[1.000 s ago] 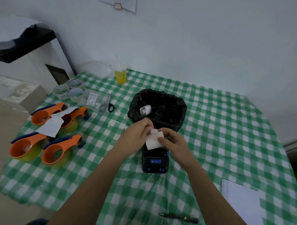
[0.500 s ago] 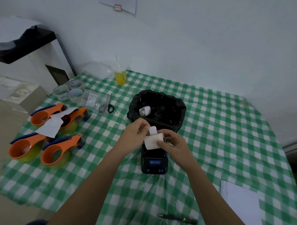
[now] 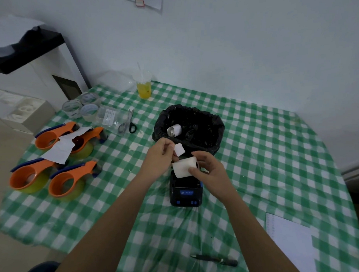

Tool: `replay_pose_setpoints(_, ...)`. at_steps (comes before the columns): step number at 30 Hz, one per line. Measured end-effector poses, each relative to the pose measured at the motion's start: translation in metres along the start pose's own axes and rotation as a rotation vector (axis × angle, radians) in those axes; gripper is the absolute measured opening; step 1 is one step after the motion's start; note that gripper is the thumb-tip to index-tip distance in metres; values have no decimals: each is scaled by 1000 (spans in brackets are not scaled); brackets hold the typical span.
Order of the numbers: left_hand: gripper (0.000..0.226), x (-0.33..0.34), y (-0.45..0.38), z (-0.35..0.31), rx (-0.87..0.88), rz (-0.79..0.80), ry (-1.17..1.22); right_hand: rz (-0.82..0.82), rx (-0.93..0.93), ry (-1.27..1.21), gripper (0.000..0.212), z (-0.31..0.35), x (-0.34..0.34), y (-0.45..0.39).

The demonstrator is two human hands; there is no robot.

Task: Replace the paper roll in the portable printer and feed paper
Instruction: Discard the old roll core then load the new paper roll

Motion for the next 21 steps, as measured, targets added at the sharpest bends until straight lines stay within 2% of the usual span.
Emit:
replay_pose_setpoints(3, 12, 0, -7, 3, -38, -76, 46, -39, 20, -1, 33, -6, -2, -3)
replay_pose_setpoints(7, 14, 10, -36, 1, 52, -166, -73, -189, 85, -44, 29, -19, -10, -10)
replay_pose_setpoints(14, 15, 52, -114, -11, 159, -103, -269, -353, 142, -120, 29, -25, -24, -34)
replay_pose_setpoints(21, 18, 78, -148, -5, 219, -107, -308, -424, 185, -131, 29, -38, -33, -50)
Point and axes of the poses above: each hand's wrist, its own y-axis away from the middle knuckle, its own x-axis out of the palm, z = x × y, the point moved 1 cm from there along -y, towards the middle knuckle, and after that the axes turned 7 degrees about -z, right-handed, at the moved point
